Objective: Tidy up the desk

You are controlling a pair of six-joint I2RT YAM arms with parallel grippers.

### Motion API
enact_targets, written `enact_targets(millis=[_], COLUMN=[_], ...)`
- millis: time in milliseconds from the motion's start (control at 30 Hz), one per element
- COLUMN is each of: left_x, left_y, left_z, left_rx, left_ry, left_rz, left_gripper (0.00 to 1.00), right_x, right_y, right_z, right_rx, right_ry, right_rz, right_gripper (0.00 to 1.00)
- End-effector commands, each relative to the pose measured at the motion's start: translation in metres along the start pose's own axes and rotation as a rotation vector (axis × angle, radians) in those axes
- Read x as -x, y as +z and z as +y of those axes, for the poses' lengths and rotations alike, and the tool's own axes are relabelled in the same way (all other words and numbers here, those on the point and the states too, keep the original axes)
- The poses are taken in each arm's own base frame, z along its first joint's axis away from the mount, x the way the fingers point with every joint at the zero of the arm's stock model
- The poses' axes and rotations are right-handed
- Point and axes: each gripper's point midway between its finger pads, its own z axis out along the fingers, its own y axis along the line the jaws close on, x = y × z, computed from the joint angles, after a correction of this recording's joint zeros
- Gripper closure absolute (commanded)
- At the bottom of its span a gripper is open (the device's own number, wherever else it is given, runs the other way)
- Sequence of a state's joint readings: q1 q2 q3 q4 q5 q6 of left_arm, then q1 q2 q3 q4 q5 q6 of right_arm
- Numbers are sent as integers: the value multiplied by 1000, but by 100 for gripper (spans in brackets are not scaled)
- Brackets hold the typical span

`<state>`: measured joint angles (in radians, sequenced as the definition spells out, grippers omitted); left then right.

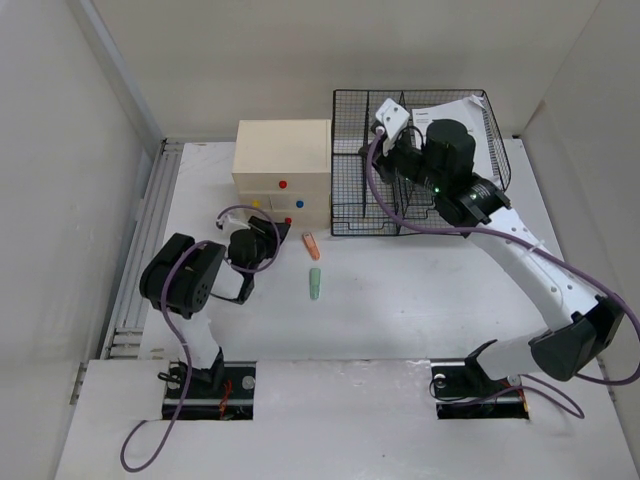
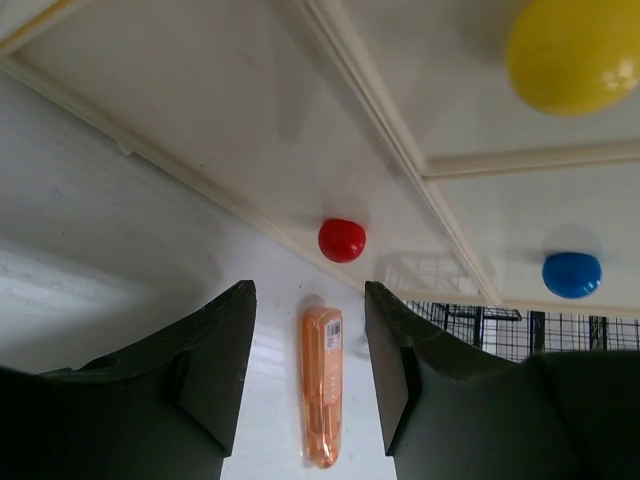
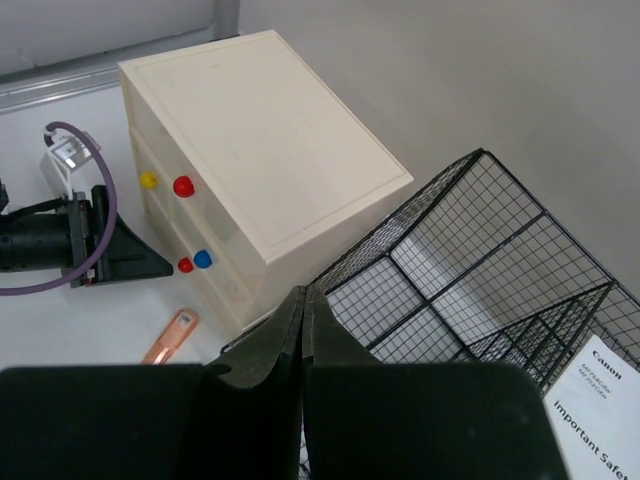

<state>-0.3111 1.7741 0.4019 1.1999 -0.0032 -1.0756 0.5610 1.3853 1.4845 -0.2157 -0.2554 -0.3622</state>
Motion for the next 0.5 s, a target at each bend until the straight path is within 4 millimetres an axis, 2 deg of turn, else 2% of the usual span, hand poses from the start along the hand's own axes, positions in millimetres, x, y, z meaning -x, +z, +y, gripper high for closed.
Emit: enact_targets(millis=[0,133,300,367,467], left_x=[16,14,18,21,19], left_y=[11,19,28,33,38], left_z=[-38,-34,-43,-40,-38], left_rx=[-143,-135,-156,-143,-128], left_ry=[-30,-30,-40,-41,-41], left_rz=[-48,-44,-53,-57,-50], left_gripper=[56,56,57,59,81], right_x=[11,11,8,10,10], right_y=[2,2,5,5,5], right_z=[-3,-3,-2,-3,-3], right_rx=[-9,-9,-6,-9,-9], right_ry=[4,4,7,4,4], right_rz=[-49,-49,-40,-49,-49], right_gripper=[98,98,98,98,98])
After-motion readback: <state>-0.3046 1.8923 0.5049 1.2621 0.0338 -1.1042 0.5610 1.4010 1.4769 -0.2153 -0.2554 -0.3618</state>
